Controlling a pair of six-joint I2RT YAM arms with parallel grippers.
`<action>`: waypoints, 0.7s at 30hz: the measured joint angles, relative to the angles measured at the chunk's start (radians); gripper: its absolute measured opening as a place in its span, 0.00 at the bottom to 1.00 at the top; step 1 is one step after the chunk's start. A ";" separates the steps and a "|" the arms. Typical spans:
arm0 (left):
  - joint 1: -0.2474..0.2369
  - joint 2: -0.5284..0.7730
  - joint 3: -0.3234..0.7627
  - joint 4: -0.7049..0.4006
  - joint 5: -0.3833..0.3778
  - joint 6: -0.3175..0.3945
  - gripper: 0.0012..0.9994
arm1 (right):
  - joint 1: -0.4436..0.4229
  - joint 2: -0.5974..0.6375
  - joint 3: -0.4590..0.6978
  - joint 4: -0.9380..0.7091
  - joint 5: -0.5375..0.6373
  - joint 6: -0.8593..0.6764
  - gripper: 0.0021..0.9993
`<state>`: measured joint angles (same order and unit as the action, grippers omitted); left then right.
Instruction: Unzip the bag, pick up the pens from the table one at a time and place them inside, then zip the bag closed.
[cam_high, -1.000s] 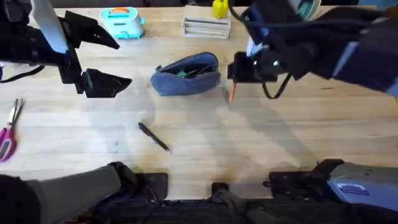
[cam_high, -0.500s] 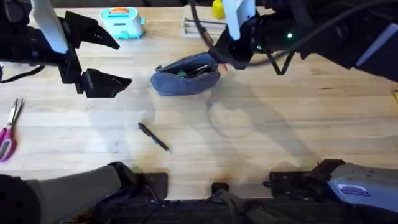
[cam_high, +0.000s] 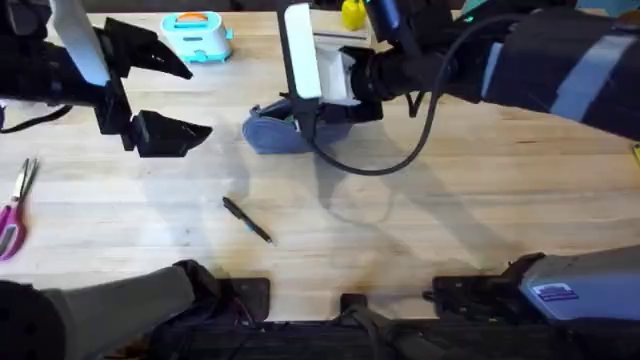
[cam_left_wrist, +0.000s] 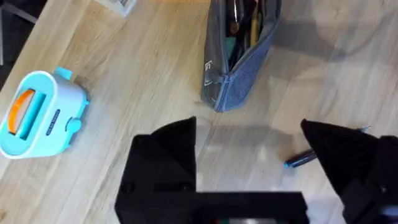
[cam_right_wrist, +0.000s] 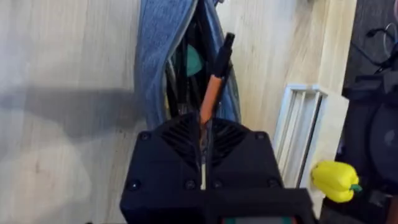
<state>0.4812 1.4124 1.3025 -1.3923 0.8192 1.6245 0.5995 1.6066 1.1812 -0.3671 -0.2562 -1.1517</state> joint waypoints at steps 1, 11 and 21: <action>0.000 0.000 0.000 -0.001 0.000 0.000 0.99 | 0.000 0.006 0.000 0.002 0.000 -0.022 0.03; 0.000 0.000 0.000 -0.003 0.000 0.000 0.99 | 0.000 0.069 0.000 0.084 -0.001 -0.114 0.03; 0.000 0.000 0.000 -0.003 0.000 0.000 0.99 | 0.019 0.159 0.000 0.119 -0.004 -0.131 0.03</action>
<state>0.4812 1.4128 1.3025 -1.3953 0.8192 1.6245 0.6189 1.7655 1.1812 -0.2479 -0.2600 -1.2831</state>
